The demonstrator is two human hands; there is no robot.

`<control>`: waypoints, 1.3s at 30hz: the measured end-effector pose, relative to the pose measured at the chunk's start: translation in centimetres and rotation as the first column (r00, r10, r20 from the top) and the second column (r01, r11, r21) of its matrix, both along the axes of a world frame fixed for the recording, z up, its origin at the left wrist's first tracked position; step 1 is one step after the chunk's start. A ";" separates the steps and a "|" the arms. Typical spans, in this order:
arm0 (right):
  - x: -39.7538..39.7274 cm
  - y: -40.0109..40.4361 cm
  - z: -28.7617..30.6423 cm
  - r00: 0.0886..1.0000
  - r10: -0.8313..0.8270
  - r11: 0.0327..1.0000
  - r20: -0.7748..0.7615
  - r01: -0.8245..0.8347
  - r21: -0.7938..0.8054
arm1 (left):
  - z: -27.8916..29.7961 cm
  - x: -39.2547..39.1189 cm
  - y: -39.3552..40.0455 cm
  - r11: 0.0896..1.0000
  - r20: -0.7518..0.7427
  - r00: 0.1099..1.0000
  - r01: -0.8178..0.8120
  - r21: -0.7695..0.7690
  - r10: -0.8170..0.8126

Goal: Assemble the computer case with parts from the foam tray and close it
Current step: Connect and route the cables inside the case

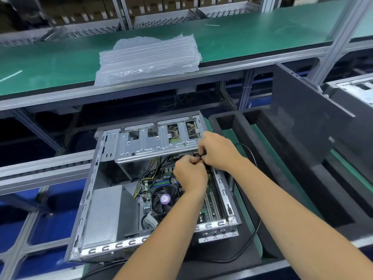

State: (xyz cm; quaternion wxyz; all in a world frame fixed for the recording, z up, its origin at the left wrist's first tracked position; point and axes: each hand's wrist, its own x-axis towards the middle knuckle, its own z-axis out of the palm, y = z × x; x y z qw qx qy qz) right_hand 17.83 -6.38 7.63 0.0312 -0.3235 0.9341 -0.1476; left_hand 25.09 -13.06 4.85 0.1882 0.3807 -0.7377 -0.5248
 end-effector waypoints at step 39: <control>0.7 0.0 -0.8 0.999 -0.013 0.998 -0.032 0.011 -0.066 | -0.5 -0.8 -7.3 0.676 0.050 0.816 0.510 -0.531 -0.576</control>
